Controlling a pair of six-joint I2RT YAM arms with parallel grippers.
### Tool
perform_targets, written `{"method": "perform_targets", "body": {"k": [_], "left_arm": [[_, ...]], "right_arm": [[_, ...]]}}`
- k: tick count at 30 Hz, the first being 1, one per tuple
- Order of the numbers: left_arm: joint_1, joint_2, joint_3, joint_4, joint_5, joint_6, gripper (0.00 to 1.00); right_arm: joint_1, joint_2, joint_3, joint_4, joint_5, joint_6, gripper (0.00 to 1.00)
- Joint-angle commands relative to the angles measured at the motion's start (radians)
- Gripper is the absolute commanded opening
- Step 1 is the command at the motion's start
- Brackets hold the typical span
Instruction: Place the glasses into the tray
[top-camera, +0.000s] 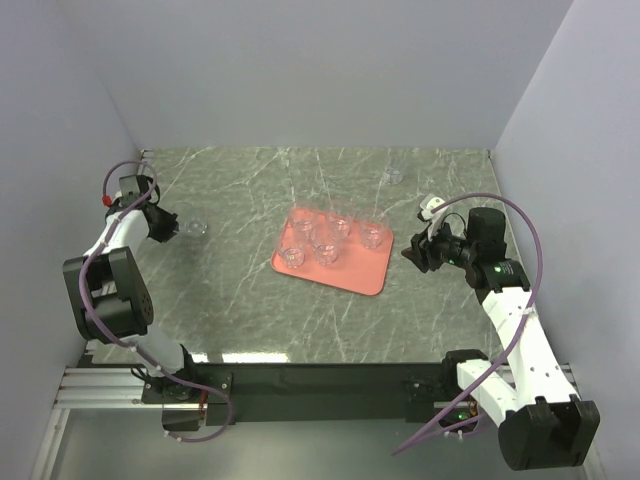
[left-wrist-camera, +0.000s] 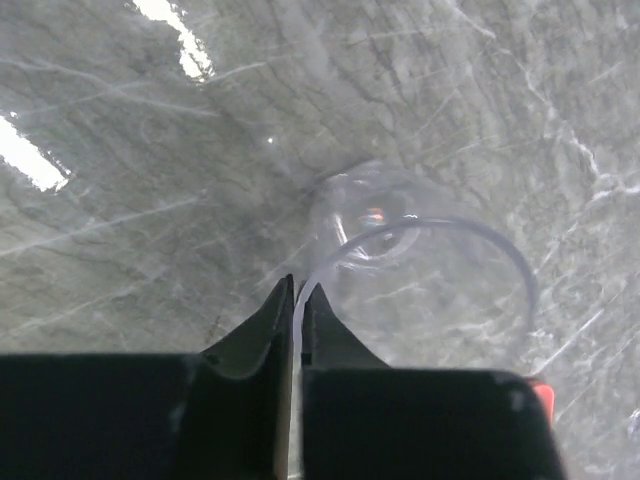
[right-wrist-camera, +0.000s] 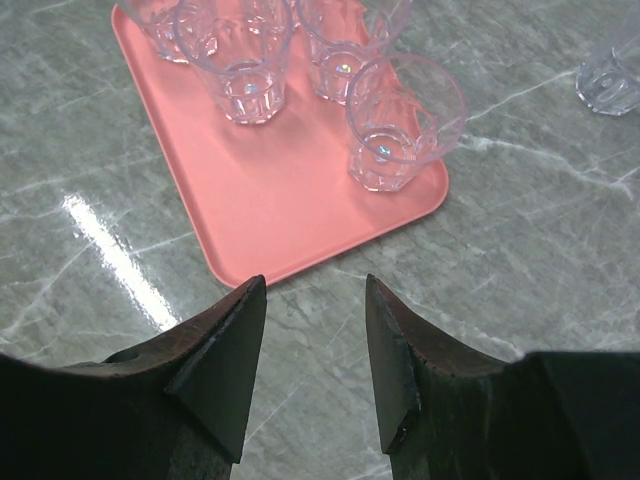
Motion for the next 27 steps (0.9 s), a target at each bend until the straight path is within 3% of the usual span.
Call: {"method": "perform_targets", "body": {"k": [1, 7, 15, 27], "left_arm": [[0.003, -0.013, 0.018, 0.006, -0.007, 0.016, 0.03], [0.002, -0.141, -0.073, 0.035, 0.046, 0.046, 0.0], [-0.017, -0.398, -0.303, 0.111, 0.333, 0.101, 0.0], [-0.197, -0.634, -0.305, 0.01, 0.439, 0.098, 0.01]], "right_arm": [[-0.008, 0.0, -0.004, 0.022, -0.014, -0.014, 0.52], [-0.011, 0.003, -0.004, 0.019, -0.016, -0.018, 0.52], [-0.014, 0.006, -0.004, 0.016, -0.022, -0.021, 0.52], [-0.029, -0.003, -0.006, 0.012, -0.033, -0.029, 0.53]]}}
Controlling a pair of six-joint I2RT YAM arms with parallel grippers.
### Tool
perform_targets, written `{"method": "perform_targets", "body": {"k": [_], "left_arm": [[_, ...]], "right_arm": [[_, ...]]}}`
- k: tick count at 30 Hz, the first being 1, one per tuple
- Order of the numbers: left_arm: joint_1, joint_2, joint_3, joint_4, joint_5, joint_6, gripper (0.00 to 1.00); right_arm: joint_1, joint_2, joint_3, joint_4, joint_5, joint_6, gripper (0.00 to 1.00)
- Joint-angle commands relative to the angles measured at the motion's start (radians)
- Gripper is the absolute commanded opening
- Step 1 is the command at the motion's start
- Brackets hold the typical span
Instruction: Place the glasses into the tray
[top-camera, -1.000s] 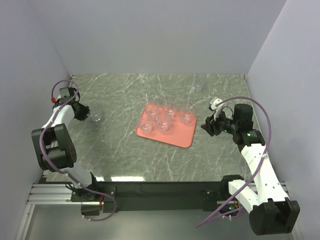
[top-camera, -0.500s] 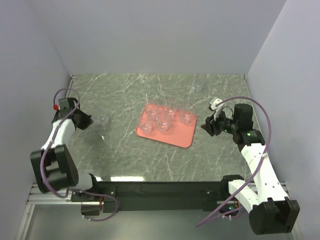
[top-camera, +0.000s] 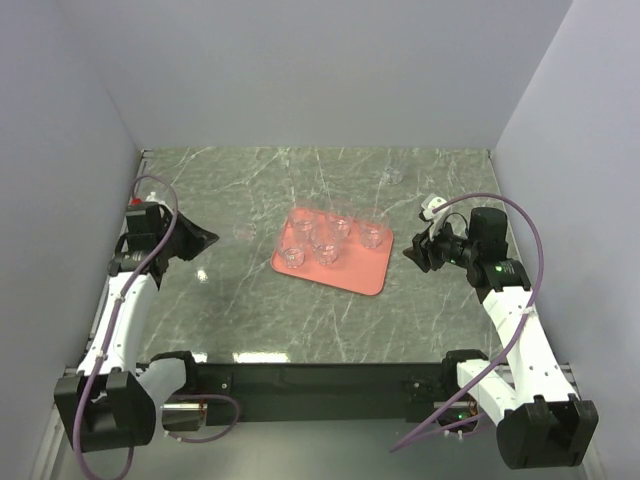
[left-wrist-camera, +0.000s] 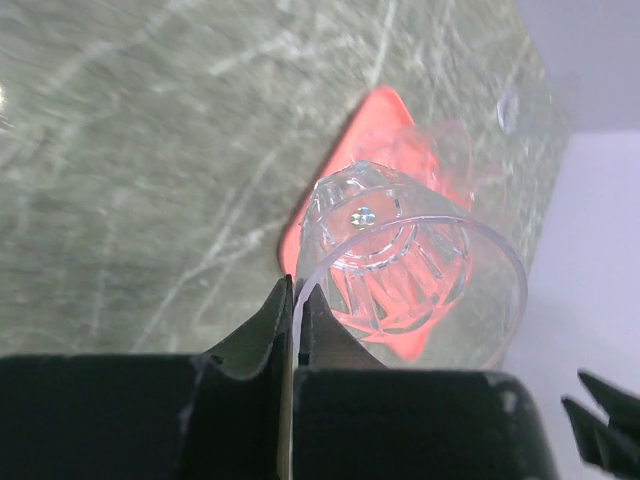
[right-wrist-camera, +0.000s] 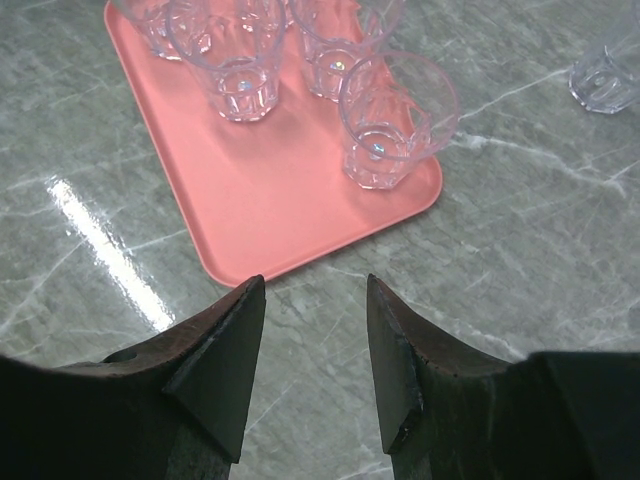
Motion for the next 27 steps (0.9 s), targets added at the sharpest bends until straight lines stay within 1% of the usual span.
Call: {"method": "perform_targets", "body": {"k": [1, 5, 8, 12, 14, 15, 16, 18, 19, 21, 22, 24, 25, 27], "left_arm": [[-0.069, -0.052, -0.003, -0.009, 0.054, 0.022, 0.01], [-0.156, -0.096, -0.005, 0.001, 0.062, 0.047, 0.01], [-0.207, -0.124, -0.02, 0.056, 0.096, 0.044, 0.01], [-0.282, -0.109, -0.042, 0.121, 0.142, 0.028, 0.01], [-0.348, -0.08, -0.042, 0.141, 0.136, 0.024, 0.01], [-0.371, -0.07, -0.039, 0.149, 0.122, 0.022, 0.01], [-0.419, -0.05, -0.038, 0.158, 0.111, 0.019, 0.01], [-0.466, -0.021, -0.029, 0.17, 0.076, 0.013, 0.01], [-0.512, -0.011, -0.026, 0.173, 0.057, 0.008, 0.01], [-0.558, 0.02, -0.009, 0.179, 0.028, 0.004, 0.01], [-0.603, 0.031, -0.002, 0.179, -0.013, 0.001, 0.01], [-0.644, 0.066, 0.021, 0.179, -0.051, -0.007, 0.01], [-0.687, 0.08, 0.029, 0.176, -0.096, -0.01, 0.01], [-0.726, 0.118, 0.053, 0.172, -0.142, -0.012, 0.01]], "right_arm": [[-0.011, -0.007, -0.004, 0.013, -0.021, -0.013, 0.52], [-0.011, -0.002, -0.005, 0.013, -0.023, -0.013, 0.52], [-0.012, -0.002, -0.005, 0.013, -0.02, -0.014, 0.52], [-0.014, -0.002, -0.007, 0.016, -0.017, -0.011, 0.52], [-0.014, 0.001, -0.007, 0.016, -0.017, -0.01, 0.52], [-0.014, 0.0, -0.007, 0.016, -0.015, -0.011, 0.52], [-0.015, 0.0, -0.007, 0.016, -0.017, -0.01, 0.52], [-0.015, 0.0, -0.008, 0.018, -0.017, -0.01, 0.52], [-0.015, 0.001, -0.008, 0.016, -0.017, -0.008, 0.52], [-0.015, 0.001, -0.008, 0.018, -0.017, -0.008, 0.52], [-0.015, 0.003, -0.008, 0.018, -0.017, -0.008, 0.52], [-0.017, 0.004, -0.008, 0.018, -0.017, -0.008, 0.52], [-0.015, 0.003, -0.008, 0.018, -0.015, -0.008, 0.52], [-0.015, 0.003, -0.008, 0.018, -0.015, -0.01, 0.52]]}}
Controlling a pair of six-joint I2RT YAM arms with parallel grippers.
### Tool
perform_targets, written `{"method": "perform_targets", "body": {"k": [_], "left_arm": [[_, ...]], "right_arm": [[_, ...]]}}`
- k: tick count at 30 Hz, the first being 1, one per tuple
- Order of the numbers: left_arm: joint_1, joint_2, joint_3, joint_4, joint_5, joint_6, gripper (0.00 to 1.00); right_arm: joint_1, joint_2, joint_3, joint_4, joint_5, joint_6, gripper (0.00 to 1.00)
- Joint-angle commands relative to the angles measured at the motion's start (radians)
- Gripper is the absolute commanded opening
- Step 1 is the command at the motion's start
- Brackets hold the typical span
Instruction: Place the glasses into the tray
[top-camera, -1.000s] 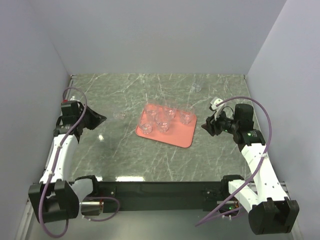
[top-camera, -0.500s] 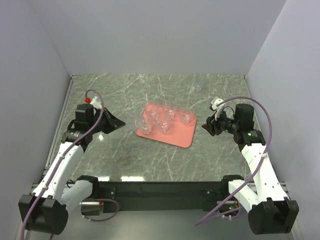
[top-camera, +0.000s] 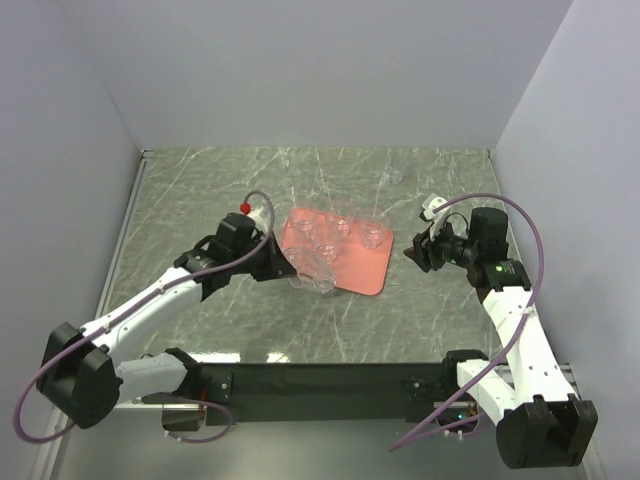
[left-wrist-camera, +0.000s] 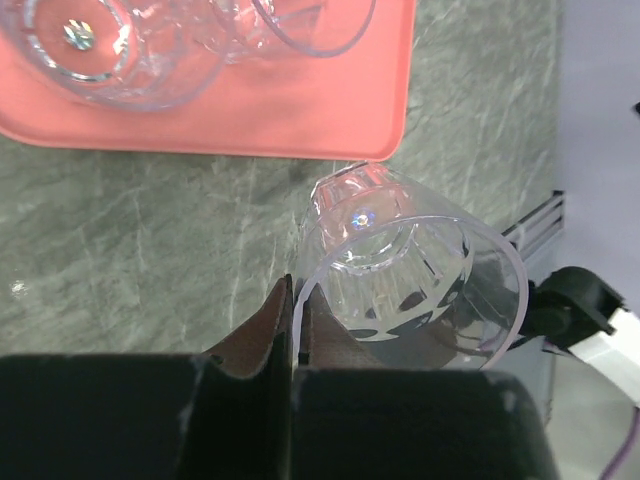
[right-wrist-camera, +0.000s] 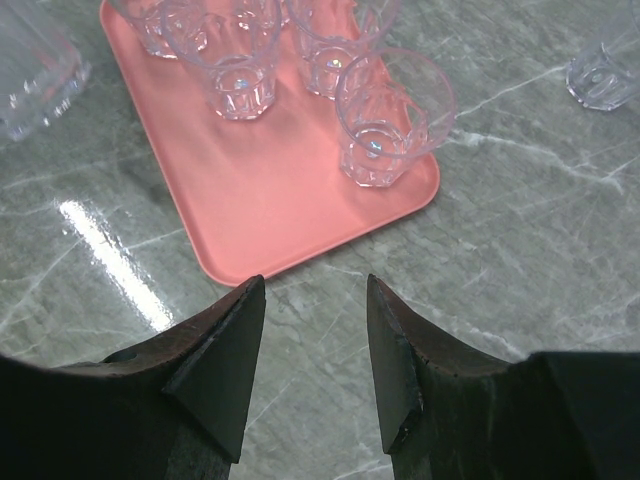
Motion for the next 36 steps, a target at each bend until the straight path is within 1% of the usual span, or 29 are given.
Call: {"method": "perform_targets", "body": {"k": [1, 2, 4, 7, 15, 21, 30, 36], "left_arm": [[-0.093, 0.044, 0.085, 0.064, -0.119, -0.023, 0.01], [-0.11, 0.059, 0.103, 0.064, -0.165, -0.028, 0.01], [-0.162, 0.105, 0.123, 0.061, -0.21, -0.031, 0.0], [-0.211, 0.168, 0.163, 0.065, -0.285, -0.036, 0.0], [-0.273, 0.352, 0.26, 0.091, -0.381, -0.022, 0.0], [-0.311, 0.453, 0.341, 0.065, -0.457, -0.034, 0.0], [-0.342, 0.513, 0.373, 0.068, -0.558, -0.079, 0.0], [-0.363, 0.551, 0.419, 0.01, -0.601, -0.069, 0.01]], "right_arm": [[-0.008, 0.003, -0.007, 0.018, -0.015, -0.006, 0.52], [-0.008, 0.003, -0.007, 0.018, -0.016, -0.006, 0.52], [-0.008, 0.003, -0.007, 0.016, -0.016, -0.008, 0.52], [-0.008, 0.002, -0.007, 0.018, -0.019, -0.008, 0.52], [-0.009, 0.0, -0.007, 0.016, -0.022, -0.008, 0.52], [-0.008, 0.003, -0.008, 0.015, -0.022, -0.009, 0.52], [-0.008, 0.007, -0.008, 0.013, -0.024, -0.012, 0.52], [-0.009, 0.008, -0.007, 0.013, -0.022, -0.012, 0.52]]}}
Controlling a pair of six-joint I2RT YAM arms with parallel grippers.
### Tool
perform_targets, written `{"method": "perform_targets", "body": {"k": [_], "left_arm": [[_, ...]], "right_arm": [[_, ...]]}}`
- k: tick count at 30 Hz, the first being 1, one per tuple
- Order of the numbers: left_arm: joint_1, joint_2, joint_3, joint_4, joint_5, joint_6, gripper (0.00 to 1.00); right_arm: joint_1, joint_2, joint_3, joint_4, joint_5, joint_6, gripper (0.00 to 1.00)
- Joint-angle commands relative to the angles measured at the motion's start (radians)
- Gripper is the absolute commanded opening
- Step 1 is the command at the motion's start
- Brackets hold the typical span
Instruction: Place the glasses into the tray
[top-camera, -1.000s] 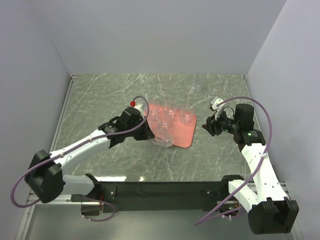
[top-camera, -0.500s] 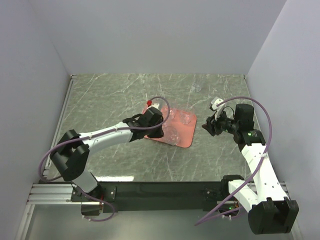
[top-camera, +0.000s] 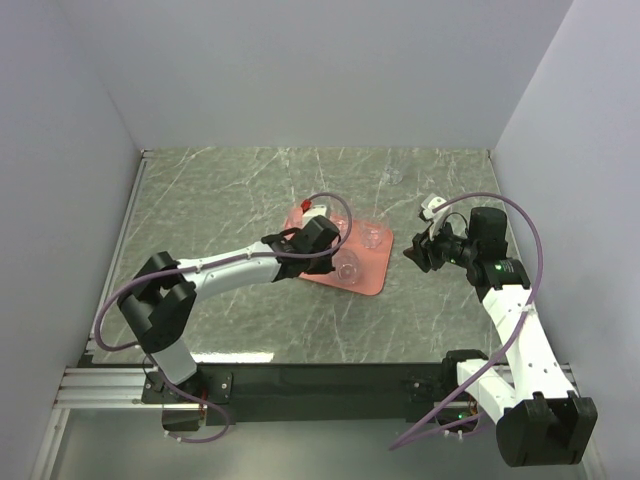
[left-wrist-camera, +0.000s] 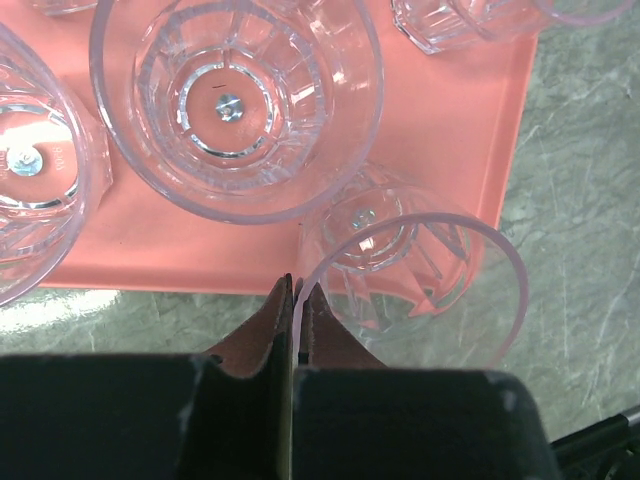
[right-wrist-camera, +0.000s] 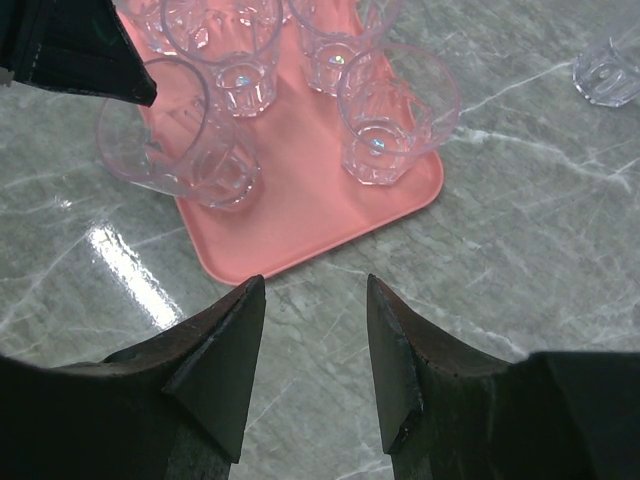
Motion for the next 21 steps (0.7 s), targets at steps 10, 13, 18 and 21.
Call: {"method": "perform_targets", "body": {"k": [10, 13, 18, 21], "left_arm": [[-0.034, -0.002, 0.097, -0.051, -0.095, -0.011, 0.42], [-0.037, -0.008, 0.109, -0.065, -0.094, -0.008, 0.5], [-0.049, -0.064, 0.123, -0.074, -0.086, 0.017, 0.57], [-0.049, -0.121, 0.112, -0.073, -0.081, 0.041, 0.61]], "right_arm": [[-0.007, -0.005, -0.008, 0.015, -0.021, -0.012, 0.52], [-0.009, -0.005, -0.008, 0.013, -0.018, -0.012, 0.52], [-0.033, -0.005, -0.006, 0.013, -0.017, -0.012, 0.52], [-0.04, -0.003, -0.006, 0.015, -0.018, -0.01, 0.52]]}}
